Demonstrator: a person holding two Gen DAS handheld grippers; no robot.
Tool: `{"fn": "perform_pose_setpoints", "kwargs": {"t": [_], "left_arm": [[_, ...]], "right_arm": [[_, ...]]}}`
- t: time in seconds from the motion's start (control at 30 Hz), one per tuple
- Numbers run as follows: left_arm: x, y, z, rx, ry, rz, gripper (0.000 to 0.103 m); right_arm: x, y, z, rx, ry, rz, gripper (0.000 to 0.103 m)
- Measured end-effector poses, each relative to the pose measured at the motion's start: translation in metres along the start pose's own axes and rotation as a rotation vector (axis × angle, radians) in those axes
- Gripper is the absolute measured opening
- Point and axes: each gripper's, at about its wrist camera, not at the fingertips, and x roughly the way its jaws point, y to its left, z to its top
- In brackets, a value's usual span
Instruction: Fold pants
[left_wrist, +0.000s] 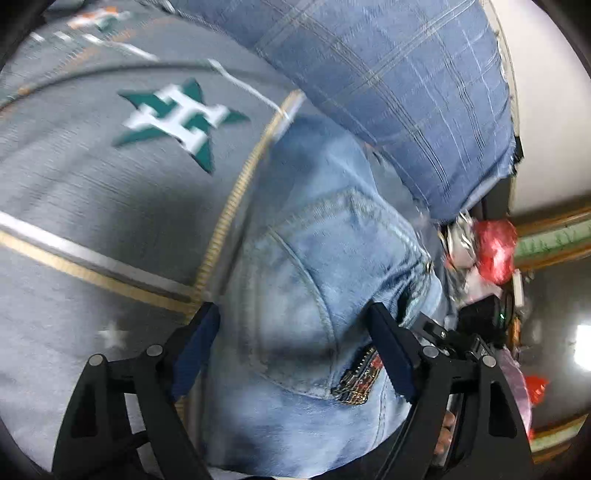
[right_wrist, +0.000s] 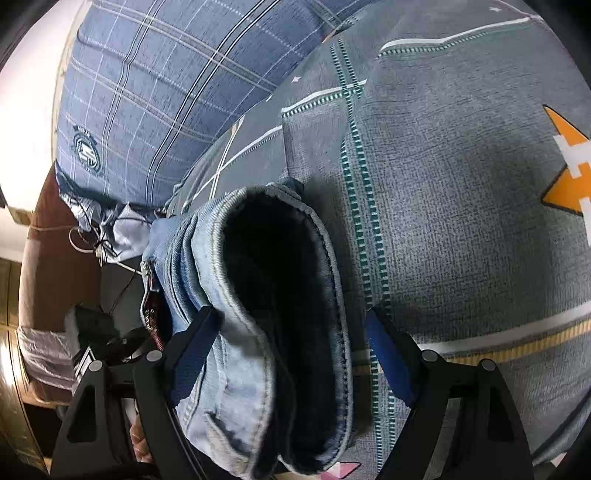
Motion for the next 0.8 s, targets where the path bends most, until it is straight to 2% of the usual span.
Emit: {"fn": "perform_pose_setpoints", "kwargs": {"t": [0.1, 0.13, 0.2, 0.23, 0.27, 0.33, 0.4, 0.43, 0.47, 0.5, 0.57, 0.6, 0.7, 0.8], "left_arm": [[0.001, -0.006, 0.0, 0.009, -0.007, 0.017, 0.082], [0.002, -0.008, 0.0, 0.013, -0.01, 0.032, 0.082], [0.007, -0.006, -0.001, 0.005, -0.005, 0.053, 0.077], [0.008, -0.005, 0.0, -0.004, -0.003, 0.048, 0.073], [0.007, -0.004, -0.001, -0.013, -0.008, 0.04, 0.07], [0.006, -0.004, -0.002, -0.021, -0.015, 0.027, 0.07], [0.008, -0.002, -0.001, -0.025, -0.019, 0.03, 0.071], [0.01, 0.0, -0.001, -0.035, -0.017, 0.028, 0.074], [0.013, 0.003, 0.0, -0.055, -0.01, 0.02, 0.073], [0.012, 0.005, -0.001, -0.069, -0.018, 0.008, 0.07], [0.004, -0.001, -0.006, -0.056, -0.035, -0.014, 0.05], [0.0, -0.004, -0.009, -0.049, -0.046, -0.03, 0.046], [-0.019, -0.012, -0.023, -0.029, -0.099, -0.068, 0.044], [-0.031, -0.013, -0.036, 0.002, -0.137, -0.04, 0.044]], "right_arm": [[0.013, -0.006, 0.001, 0.014, 0.059, 0.061, 0.083], [0.019, -0.005, 0.003, 0.013, 0.073, 0.076, 0.08], [0.019, -0.001, 0.002, -0.011, 0.065, 0.051, 0.065], [0.019, -0.001, 0.001, -0.012, 0.06, 0.049, 0.049], [0.018, 0.002, 0.0, -0.013, 0.06, 0.059, 0.043], [0.016, 0.011, -0.002, -0.052, 0.058, 0.04, 0.042], [0.018, 0.014, -0.004, -0.077, 0.056, -0.014, 0.05], [0.021, 0.016, -0.004, -0.079, 0.053, -0.023, 0.055], [0.022, 0.018, -0.002, -0.062, 0.052, -0.011, 0.057], [0.021, 0.019, -0.003, -0.057, 0.048, -0.01, 0.056], [0.017, 0.019, -0.006, -0.082, 0.031, -0.009, 0.043], [0.014, 0.02, -0.01, -0.098, 0.018, -0.016, 0.043], [0.007, 0.029, -0.018, -0.148, -0.024, -0.015, 0.04], [0.014, 0.038, -0.025, -0.197, -0.029, -0.027, 0.04]]}}
